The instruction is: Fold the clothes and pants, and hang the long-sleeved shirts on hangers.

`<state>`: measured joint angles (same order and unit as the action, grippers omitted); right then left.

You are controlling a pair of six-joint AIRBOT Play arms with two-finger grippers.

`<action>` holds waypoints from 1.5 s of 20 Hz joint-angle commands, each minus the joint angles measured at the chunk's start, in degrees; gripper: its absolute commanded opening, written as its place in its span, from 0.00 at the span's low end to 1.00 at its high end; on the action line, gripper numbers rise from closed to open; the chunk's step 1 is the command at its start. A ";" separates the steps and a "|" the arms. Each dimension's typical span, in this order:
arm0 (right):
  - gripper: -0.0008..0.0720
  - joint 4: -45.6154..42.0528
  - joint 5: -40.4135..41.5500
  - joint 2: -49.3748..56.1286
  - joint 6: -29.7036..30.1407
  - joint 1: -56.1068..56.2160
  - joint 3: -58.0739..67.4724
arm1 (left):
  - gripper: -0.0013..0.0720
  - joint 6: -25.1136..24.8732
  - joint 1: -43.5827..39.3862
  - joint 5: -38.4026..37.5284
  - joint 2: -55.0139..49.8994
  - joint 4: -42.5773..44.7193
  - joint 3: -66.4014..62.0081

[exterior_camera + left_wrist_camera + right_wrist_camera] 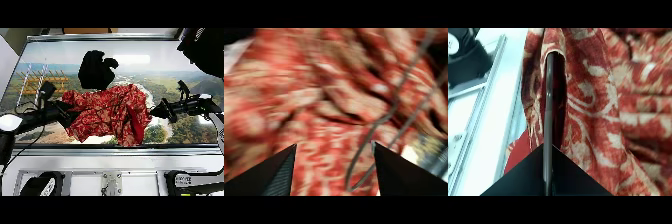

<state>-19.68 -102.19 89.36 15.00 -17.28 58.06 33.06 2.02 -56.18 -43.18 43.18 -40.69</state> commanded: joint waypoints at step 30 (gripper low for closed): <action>0.01 5.99 25.70 -18.60 -19.26 0.00 0.04 | 0.70 69.16 -50.01 34.10 -33.70 19.69 -12.11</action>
<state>-13.74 -76.36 70.81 -3.73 -17.37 58.04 100.09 -47.83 -21.23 -74.56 62.96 -51.62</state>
